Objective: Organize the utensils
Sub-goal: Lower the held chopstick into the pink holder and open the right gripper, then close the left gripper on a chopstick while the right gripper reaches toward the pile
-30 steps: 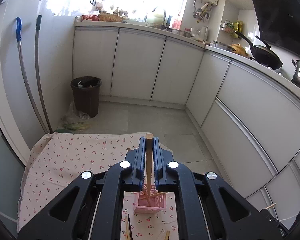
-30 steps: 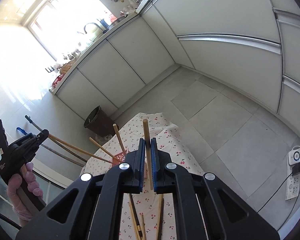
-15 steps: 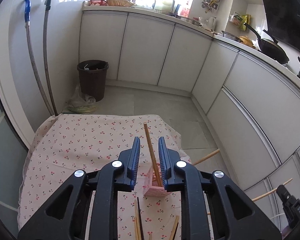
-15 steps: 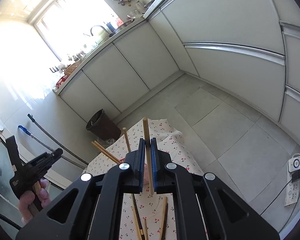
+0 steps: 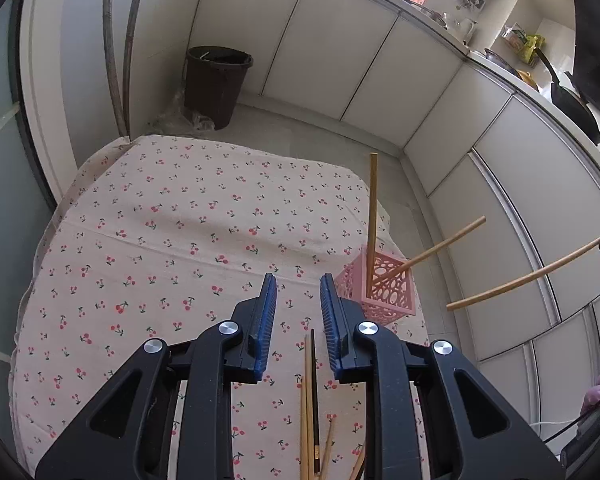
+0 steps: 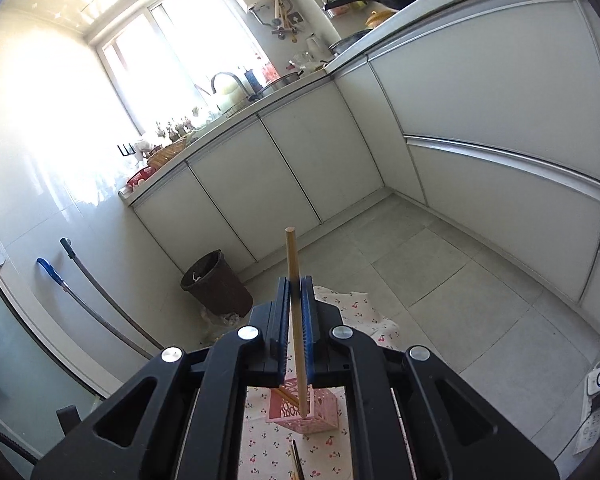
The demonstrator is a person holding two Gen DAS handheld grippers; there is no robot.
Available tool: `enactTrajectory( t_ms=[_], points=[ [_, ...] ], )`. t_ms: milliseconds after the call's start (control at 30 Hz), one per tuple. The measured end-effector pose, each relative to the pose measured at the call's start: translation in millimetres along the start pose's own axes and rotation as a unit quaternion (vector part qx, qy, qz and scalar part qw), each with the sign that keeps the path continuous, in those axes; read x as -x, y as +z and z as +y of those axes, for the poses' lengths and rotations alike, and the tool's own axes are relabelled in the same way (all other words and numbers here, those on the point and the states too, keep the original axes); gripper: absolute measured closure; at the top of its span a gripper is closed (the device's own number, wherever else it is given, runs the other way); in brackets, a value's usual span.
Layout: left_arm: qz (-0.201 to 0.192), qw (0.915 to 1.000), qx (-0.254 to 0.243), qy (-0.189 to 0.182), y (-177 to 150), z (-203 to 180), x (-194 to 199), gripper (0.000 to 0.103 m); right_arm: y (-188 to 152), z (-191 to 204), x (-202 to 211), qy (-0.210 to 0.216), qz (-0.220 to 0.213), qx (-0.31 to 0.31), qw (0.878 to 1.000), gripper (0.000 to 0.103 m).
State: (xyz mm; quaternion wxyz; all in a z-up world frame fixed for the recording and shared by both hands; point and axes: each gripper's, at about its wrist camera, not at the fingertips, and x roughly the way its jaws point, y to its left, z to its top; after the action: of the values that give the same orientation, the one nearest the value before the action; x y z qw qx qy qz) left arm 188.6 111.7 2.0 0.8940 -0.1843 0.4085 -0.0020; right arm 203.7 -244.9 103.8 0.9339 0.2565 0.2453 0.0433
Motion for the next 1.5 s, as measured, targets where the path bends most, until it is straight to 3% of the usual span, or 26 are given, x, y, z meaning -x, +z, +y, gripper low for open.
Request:
enactTrajectory(
  t_ms=[333,533,733,900,933,1000,1100,1233,1367,1500],
  points=[
    [0.015,0.9999,0.005,0.001,2,10,-12,0.079,-21,5,-55,-0.009,0.036,-0.013,0.999,0.097],
    [0.026,0.9997,0.0,0.002,-1,9,-18,0.077,-45,11,-78,-0.013,0.081,0.006,0.997,0.089],
    [0.04,0.9991,-0.013,0.006,-6,1,-25,0.073,-57,18,-64,-0.027,0.082,0.041,0.995,0.076],
    [0.068,0.9972,-0.027,0.018,-16,-6,-41,0.066,-80,9,-52,-0.051,0.108,0.072,0.99,0.049],
    [0.077,0.9962,-0.031,0.023,-19,-7,-46,0.063,-85,5,-51,-0.059,0.118,0.076,0.988,0.047],
    [0.096,0.9941,-0.038,0.031,-26,-9,-56,0.059,-99,-5,-52,-0.083,0.15,0.084,0.982,0.025],
    [0.125,0.9901,-0.043,0.048,-36,-9,-73,0.047,-117,-19,-57,-0.112,0.196,0.102,0.969,0.015],
    [0.143,0.9869,-0.023,0.07,-45,-5,-90,0.012,-145,-42,-65,-0.174,0.275,0.133,0.936,0.009],
    [0.175,0.9804,-0.016,0.089,-54,-2,-108,0.01,-161,-67,-65,-0.179,0.318,0.109,0.925,0.009],
    [0.208,0.9709,-0.034,0.113,-69,-4,-123,0.009,-162,-76,-61,-0.185,0.323,0.105,0.922,0.009]
  ],
)
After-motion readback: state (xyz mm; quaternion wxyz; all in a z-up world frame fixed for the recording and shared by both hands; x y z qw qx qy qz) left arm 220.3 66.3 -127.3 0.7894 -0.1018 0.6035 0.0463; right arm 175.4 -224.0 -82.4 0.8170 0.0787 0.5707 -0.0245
